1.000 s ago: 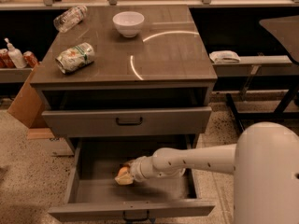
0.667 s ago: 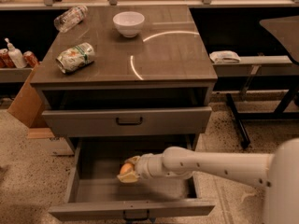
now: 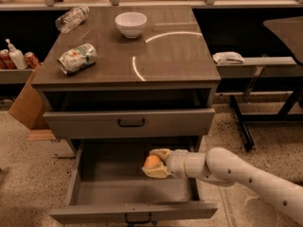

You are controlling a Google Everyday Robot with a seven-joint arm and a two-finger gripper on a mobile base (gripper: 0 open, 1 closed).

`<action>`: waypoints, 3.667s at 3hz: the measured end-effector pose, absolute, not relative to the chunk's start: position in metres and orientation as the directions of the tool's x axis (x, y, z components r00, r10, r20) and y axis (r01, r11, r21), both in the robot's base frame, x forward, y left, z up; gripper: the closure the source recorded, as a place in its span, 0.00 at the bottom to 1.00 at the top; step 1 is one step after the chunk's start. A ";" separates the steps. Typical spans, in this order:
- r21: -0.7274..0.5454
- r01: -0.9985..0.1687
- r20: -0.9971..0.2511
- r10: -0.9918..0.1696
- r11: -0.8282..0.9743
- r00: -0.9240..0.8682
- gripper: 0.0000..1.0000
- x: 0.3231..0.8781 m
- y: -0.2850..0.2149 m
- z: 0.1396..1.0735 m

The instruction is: Pick orange from middle drawer and place on counter

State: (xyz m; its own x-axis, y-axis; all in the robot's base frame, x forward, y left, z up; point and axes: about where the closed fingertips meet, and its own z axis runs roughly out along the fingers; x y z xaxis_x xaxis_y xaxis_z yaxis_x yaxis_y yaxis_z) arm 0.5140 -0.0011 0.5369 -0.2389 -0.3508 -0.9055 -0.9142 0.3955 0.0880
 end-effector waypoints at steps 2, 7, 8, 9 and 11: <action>0.047 -0.910 -0.916 -0.345 0.412 -0.203 1.00 0.518 -0.015 0.555; -0.291 -0.815 -0.948 -0.265 0.501 0.176 1.00 0.552 -0.138 0.788; -0.389 -0.783 -0.920 -0.249 0.486 0.303 1.00 0.561 -0.139 0.862; -0.434 -0.751 -0.901 -0.236 0.497 0.364 1.00 0.576 -0.137 0.911; -0.379 -0.751 -0.925 -0.213 0.542 0.313 1.00 0.635 -0.111 0.944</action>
Offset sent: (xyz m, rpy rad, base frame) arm 0.0103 -0.0457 0.0456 0.0056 -0.1078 -0.0596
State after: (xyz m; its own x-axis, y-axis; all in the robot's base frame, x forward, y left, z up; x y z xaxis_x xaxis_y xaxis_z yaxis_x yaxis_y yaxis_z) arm 0.6349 -0.1109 0.9440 0.3132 -0.2131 -0.9255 -0.7505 0.5416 -0.3787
